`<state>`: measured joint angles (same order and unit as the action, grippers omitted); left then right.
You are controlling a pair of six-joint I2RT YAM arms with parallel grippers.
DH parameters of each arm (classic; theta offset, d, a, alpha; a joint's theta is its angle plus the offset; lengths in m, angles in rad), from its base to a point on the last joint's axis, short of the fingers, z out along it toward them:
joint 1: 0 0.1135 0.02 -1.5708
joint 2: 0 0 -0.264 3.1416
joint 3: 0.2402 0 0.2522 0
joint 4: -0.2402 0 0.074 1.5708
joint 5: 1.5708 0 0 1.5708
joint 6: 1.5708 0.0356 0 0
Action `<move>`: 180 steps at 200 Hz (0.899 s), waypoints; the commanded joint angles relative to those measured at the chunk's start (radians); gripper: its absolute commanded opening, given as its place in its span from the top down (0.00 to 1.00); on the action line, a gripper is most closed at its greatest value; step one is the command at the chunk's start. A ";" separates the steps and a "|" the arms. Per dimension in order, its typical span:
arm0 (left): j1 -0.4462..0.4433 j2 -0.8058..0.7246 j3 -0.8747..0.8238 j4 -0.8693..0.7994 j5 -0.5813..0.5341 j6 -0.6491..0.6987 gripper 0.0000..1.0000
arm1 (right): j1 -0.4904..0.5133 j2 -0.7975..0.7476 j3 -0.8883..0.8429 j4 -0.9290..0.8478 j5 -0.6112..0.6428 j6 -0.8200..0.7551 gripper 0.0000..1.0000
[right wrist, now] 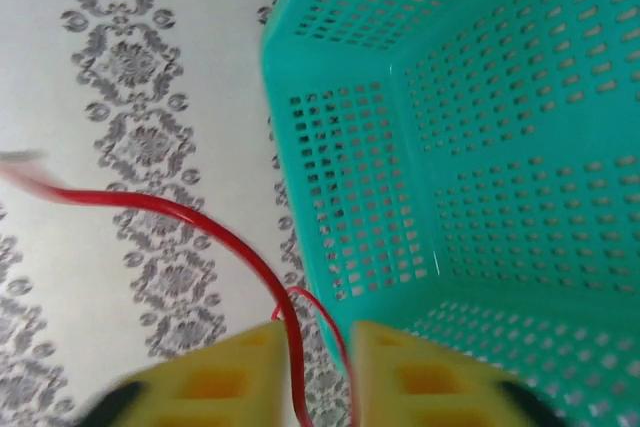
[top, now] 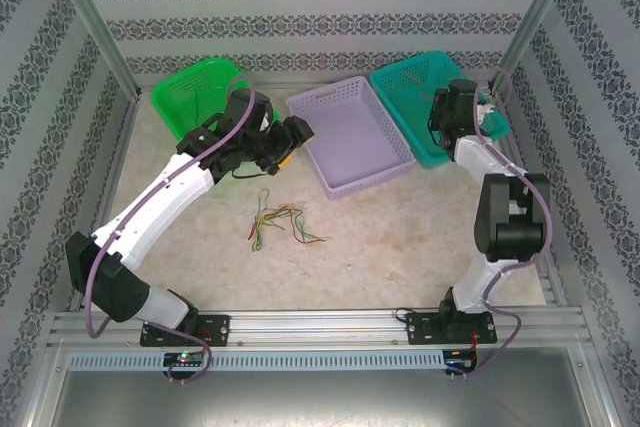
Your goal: Untangle the cables
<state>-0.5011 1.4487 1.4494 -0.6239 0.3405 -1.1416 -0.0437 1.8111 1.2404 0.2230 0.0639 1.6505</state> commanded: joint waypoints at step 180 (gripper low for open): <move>0.186 -0.194 -0.417 -0.358 -0.052 -0.003 0.35 | 0.854 -0.403 -0.169 -0.620 -0.298 -1.047 0.34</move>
<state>-0.3344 1.2625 1.0584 -0.8948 0.3367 -1.2083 0.6975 1.3178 1.0645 -0.2733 -0.1844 0.7994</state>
